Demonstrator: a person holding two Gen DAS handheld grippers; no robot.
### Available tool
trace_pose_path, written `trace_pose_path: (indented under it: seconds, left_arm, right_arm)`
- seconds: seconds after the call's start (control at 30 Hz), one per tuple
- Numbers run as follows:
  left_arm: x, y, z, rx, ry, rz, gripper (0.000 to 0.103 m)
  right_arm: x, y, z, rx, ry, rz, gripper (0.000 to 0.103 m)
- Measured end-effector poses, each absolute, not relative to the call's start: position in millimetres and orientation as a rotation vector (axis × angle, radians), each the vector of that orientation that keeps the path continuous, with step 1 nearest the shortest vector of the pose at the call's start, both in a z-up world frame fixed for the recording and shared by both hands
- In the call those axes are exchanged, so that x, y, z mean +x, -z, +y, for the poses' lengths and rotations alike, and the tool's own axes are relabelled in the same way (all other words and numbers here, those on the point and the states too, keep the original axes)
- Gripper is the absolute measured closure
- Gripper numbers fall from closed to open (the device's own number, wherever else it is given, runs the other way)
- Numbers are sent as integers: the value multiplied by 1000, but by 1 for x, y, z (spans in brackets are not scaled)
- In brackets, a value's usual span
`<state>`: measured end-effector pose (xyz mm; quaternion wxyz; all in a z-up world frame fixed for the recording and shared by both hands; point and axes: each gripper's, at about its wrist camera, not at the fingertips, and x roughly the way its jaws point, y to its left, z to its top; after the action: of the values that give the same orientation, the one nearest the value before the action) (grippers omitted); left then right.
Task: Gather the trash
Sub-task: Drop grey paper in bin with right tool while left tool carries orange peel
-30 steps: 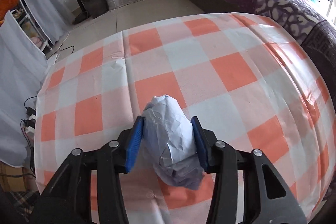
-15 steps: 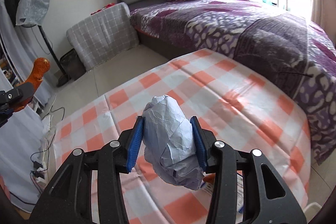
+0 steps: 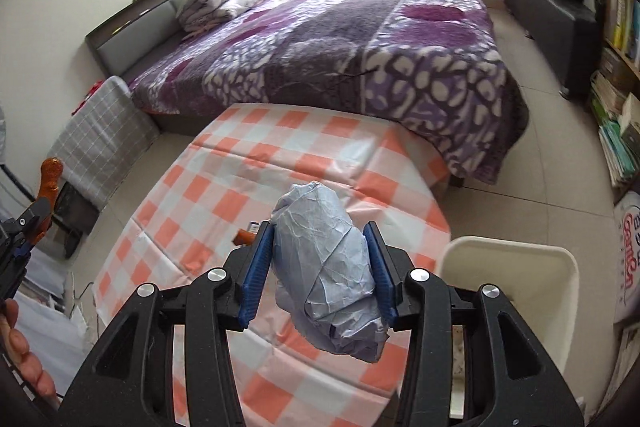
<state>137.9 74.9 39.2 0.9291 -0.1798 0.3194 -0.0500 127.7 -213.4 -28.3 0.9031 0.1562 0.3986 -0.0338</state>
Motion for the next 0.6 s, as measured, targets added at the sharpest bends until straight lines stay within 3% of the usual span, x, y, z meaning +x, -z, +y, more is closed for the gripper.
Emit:
trace_pose_path:
  seconds: [0.2,0.37,0.6]
  left_arm:
    - [139,-26,43,-330,167,710,82]
    - [141,-11,19,-306,234,774,82]
    - [145,15,-29,-295,349,881,82]
  right_arm:
    - [95,54,-279,427,256,919,55]
    - [73,73,-333,597,383,954,28]
    - [68,44,-361,680,450,797,11]
